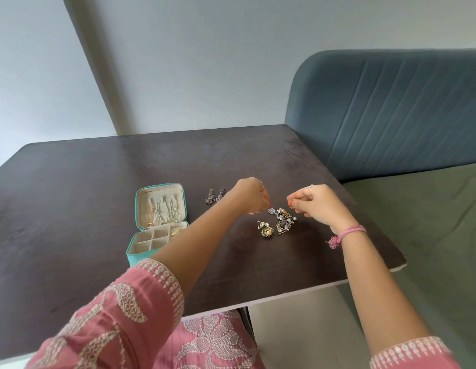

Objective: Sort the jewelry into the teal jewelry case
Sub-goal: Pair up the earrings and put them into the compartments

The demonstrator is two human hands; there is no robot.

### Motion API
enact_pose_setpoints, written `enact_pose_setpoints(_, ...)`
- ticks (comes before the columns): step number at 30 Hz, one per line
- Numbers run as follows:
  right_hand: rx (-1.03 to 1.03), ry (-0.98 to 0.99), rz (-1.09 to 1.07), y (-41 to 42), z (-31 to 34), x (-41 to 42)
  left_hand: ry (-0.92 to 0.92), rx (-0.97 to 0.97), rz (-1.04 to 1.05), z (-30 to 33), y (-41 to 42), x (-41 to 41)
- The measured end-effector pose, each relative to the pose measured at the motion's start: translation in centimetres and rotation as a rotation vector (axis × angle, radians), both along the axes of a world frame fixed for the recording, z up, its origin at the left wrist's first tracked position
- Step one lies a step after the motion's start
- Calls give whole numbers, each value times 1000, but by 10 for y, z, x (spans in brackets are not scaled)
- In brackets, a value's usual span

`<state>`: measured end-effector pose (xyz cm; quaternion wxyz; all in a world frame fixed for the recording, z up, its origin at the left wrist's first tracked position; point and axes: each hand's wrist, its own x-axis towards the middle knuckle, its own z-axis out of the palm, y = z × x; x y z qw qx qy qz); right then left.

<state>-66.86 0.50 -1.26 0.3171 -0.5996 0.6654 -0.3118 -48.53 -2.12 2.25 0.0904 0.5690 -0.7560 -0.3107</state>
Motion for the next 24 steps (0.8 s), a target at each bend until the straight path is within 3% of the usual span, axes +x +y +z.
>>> enact_pose_setpoints(15, -83, 14, -10, 6, -24, -1, -60, -208, 17, -29, -2, -16)
enact_pose_setpoints(19, -94, 8, -20, 5, -23, -1, 17, -265, 68, -25, 1, -12)
enact_pose_setpoints(24, -91, -14, -18, 1, -19, -1, 237, -371, 141, -12, 8, -3)
